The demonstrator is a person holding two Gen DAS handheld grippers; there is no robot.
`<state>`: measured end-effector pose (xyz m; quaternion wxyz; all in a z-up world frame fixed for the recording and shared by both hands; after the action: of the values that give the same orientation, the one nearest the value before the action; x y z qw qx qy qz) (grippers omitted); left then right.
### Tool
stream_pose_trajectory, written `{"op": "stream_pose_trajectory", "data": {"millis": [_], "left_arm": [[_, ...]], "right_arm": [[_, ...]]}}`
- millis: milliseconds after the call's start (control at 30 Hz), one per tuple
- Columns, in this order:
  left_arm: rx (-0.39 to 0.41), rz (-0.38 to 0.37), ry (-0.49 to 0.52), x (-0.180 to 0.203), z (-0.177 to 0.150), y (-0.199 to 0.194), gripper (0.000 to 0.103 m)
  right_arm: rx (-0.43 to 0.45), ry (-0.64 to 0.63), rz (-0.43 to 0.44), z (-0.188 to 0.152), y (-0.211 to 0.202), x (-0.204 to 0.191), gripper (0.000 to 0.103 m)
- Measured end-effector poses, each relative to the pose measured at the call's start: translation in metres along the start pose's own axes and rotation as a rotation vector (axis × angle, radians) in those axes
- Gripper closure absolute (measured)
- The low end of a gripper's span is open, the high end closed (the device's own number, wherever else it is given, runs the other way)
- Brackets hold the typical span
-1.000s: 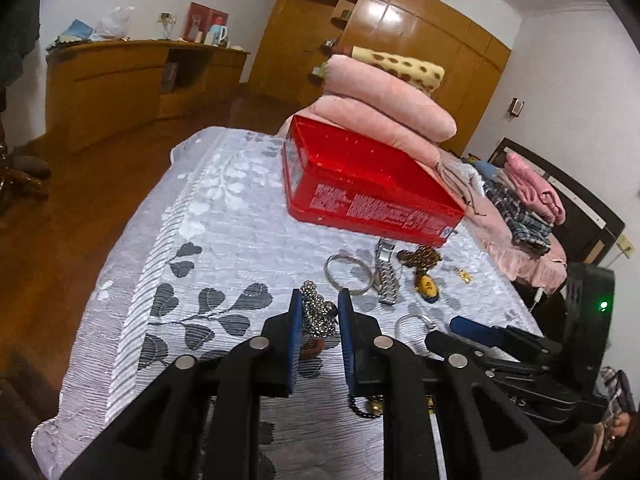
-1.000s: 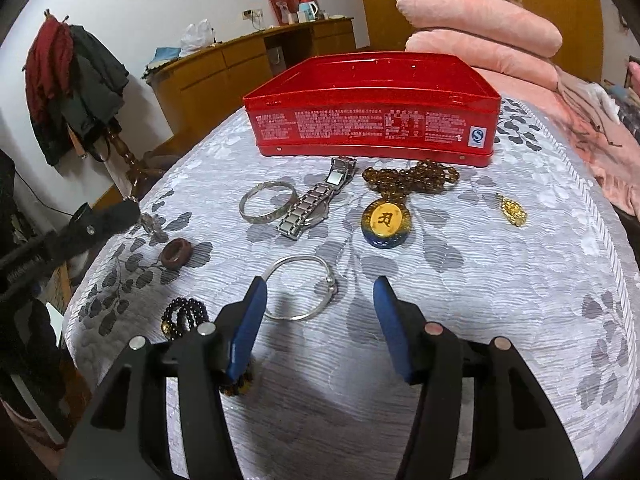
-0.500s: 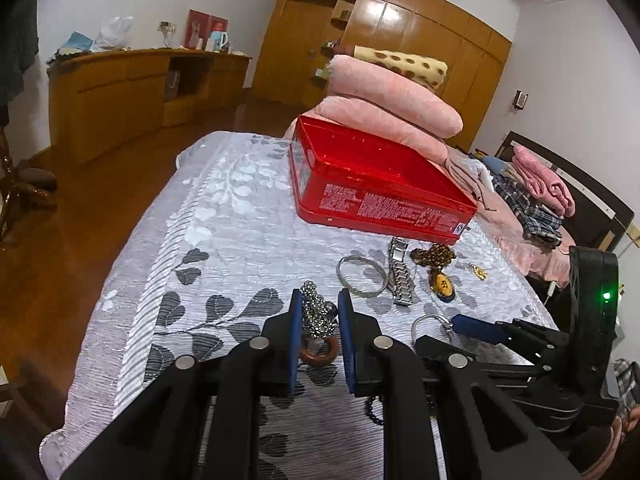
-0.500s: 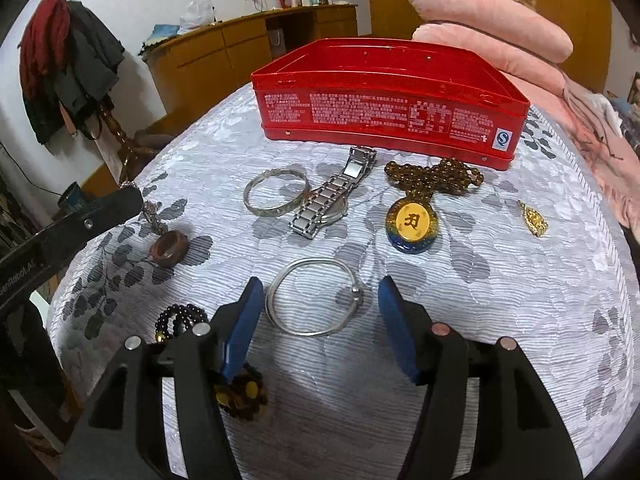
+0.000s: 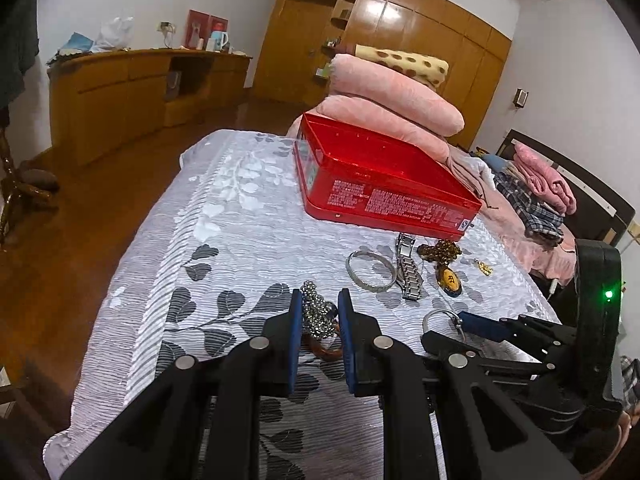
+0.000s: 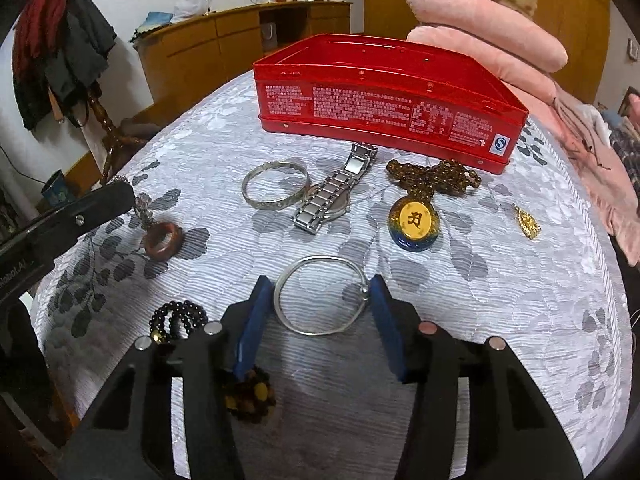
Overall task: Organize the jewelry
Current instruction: 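Carry the chain and bangle into the red tin and open both tools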
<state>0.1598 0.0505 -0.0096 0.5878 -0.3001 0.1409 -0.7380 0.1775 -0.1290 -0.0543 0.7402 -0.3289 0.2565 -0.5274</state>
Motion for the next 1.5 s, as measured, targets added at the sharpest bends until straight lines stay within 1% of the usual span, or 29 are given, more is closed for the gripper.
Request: {"op": "stream_pose_trajectory", "data": {"millis": [267,733,1100,1500], "left_arm": [[0.02,-0.015,0.022,0.011,0.006,-0.004,0.086],[0.032,-0.035,0.072,0.036,0.016,0.004,0.086],[0.033,-0.035,0.095,0.047,0.026,0.014,0.086],[0.053,-0.041,0.11,0.058,0.046,0.025,0.085]], "right_arm": [[0.04,0.01,0.016,0.003,-0.019,0.005,0.054],[0.104,0.041,0.003,0.02,-0.042,0.026,0.054],[0.14,0.057,0.007,0.035,-0.046,0.037,0.054],[0.172,0.065,0.009,0.056,-0.045,0.049,0.054]]}}
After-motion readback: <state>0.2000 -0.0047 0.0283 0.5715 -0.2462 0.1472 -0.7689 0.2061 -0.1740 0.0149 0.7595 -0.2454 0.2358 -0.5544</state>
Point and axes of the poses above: each gripper's, at about its wrist camera, not at the fingertips, and y roughly the way its jaws point, x to its right, z to its top, the point moved 4 cm from there along y, roughly the way its jaws point, and after that the axes turned 2 degrees about x, right-handed, at the moved point
